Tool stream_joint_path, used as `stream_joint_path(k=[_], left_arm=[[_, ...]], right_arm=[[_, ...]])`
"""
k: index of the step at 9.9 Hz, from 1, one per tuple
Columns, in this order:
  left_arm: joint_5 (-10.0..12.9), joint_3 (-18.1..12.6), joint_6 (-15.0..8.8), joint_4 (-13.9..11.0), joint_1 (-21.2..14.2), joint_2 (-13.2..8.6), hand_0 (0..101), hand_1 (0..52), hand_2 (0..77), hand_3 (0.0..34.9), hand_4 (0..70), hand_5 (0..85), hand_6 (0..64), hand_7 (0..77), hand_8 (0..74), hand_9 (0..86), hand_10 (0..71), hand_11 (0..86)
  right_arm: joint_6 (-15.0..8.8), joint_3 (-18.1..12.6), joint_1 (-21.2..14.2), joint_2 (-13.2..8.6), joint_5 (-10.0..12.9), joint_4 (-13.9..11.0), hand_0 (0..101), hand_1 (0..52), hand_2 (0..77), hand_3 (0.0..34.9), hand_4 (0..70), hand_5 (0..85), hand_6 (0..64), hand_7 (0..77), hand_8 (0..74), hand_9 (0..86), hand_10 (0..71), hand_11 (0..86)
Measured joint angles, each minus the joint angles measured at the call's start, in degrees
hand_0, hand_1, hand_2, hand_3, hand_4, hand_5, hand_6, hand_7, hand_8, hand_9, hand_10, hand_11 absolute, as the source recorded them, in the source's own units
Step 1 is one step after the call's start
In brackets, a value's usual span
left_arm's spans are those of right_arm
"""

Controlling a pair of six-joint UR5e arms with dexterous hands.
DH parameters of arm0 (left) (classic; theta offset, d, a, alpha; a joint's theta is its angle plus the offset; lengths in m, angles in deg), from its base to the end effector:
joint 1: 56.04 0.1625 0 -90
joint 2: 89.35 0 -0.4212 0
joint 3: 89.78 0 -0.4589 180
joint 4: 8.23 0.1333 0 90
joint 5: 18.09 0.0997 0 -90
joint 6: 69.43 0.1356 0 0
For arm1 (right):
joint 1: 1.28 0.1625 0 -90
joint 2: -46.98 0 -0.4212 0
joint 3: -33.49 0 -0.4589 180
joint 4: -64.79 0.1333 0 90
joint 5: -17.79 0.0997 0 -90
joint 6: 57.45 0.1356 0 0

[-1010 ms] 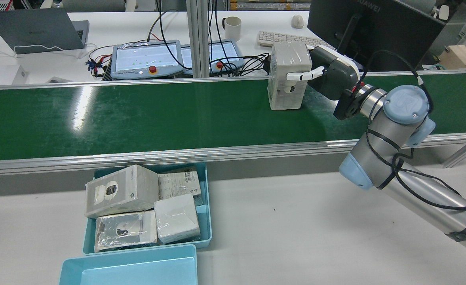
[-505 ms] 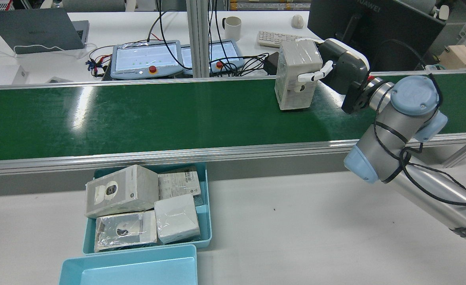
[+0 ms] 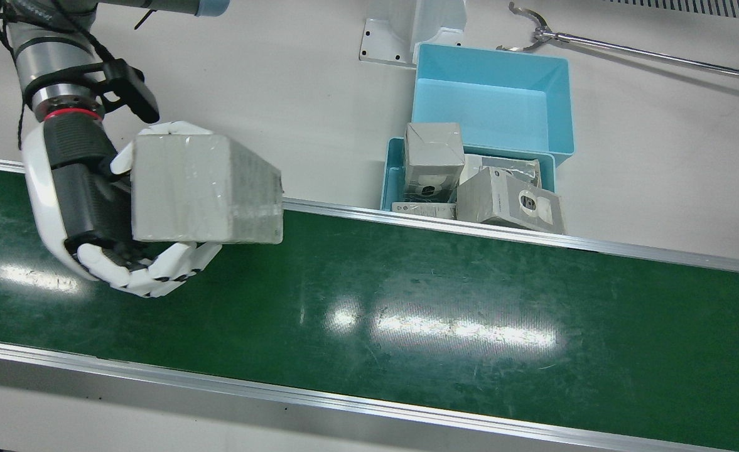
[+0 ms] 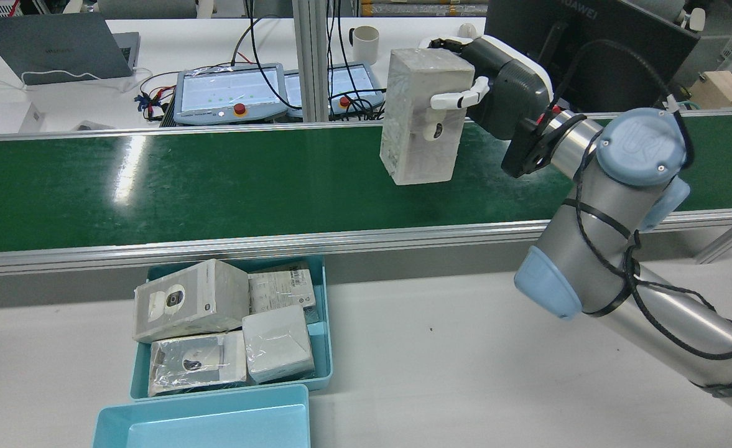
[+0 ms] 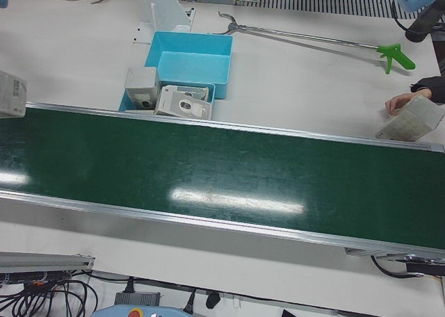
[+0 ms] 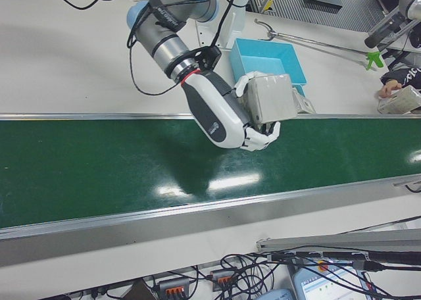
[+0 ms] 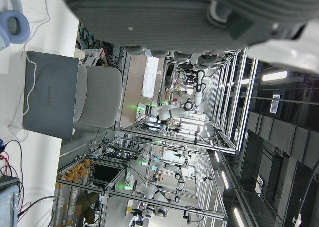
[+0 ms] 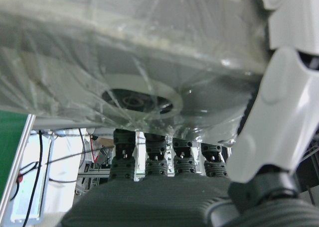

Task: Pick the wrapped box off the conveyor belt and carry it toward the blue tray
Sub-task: 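Carry the held box toward the blue tray nearer the robot, then open the right hand to release the box onto the tray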

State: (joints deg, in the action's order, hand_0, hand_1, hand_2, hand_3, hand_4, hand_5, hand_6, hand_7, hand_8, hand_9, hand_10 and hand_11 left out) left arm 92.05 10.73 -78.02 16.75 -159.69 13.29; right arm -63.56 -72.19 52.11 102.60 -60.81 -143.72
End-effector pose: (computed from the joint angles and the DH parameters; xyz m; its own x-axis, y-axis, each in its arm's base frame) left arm -0.2348 -0.5997 0.4968 -0.9813 -0.1070 0.1602 -0.1559 -0.0475 -0.9866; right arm -0.2846 -0.6515 0.2022 -0.9147 0.4032 0.0268 0.1224 0.3397 -0.9325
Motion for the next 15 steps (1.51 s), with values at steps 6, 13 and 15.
stream_joint_path(k=[6,13,15], left_arm=[[0.00,0.00,0.00,0.00,0.00,0.00,0,0.0,0.5,0.0,0.0,1.1,0.0,0.0,0.0,0.0,0.5,0.0],[0.00,0.00,0.00,0.00,0.00,0.00,0,0.0,0.5,0.0,0.0,1.1,0.0,0.0,0.0,0.0,0.0,0.0],[0.00,0.00,0.00,0.00,0.00,0.00,0,0.0,0.5,0.0,0.0,1.1,0.0,0.0,0.0,0.0,0.5,0.0]], right_arm=[[-13.70,-2.27,-22.32,-8.63,18.30,-3.60,47,0.0,37.6,2.7,27.3,54.5,31.1,68.7,46.9,68.7,55.6,44.7],[-18.22,-0.17,-30.49,-10.64,23.28,-3.05,49,0.0,38.2,4.5,27.3,55.1,21.3,61.6,34.9,57.8,43.6,40.4],[-18.23,0.12,-30.73,-10.74,22.96,-3.04,48,0.0,38.2,7.5,25.6,53.5,13.1,51.3,25.6,50.2,36.5,34.9]])
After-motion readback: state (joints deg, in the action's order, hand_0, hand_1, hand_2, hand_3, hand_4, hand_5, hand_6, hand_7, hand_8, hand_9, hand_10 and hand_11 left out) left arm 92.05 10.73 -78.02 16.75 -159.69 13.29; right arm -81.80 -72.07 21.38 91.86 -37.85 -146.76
